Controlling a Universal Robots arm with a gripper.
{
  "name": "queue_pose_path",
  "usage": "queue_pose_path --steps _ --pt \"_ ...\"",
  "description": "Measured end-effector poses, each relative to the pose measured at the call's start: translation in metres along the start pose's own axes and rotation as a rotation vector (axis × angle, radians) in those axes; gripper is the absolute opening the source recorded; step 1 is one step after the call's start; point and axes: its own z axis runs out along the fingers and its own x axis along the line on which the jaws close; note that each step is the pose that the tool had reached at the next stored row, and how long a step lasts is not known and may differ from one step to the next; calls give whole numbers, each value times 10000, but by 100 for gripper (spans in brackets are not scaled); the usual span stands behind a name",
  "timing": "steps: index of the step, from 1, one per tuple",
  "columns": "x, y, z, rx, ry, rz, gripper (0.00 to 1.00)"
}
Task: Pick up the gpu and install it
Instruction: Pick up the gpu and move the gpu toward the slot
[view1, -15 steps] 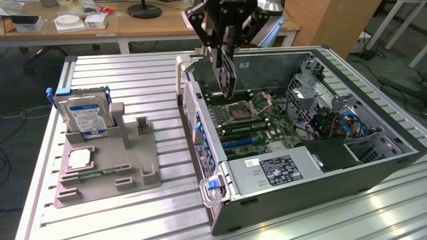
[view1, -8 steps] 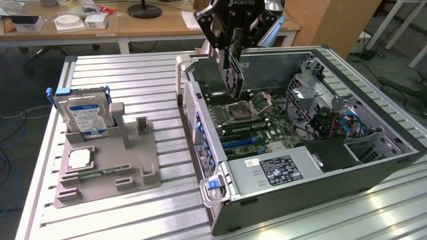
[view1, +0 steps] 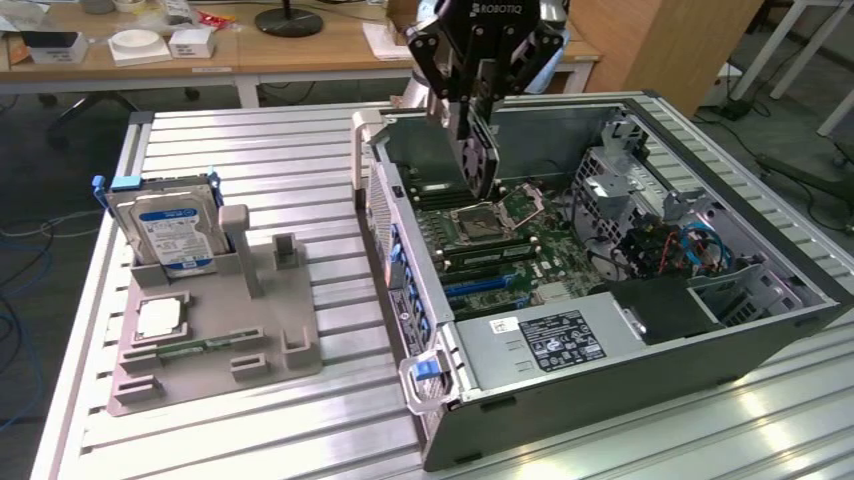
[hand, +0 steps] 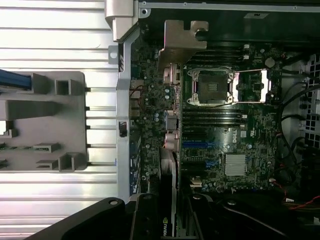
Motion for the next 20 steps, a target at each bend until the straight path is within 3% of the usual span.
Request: queue_pose_path --steps 20 --pt "-347 5 17 1 0 0 26"
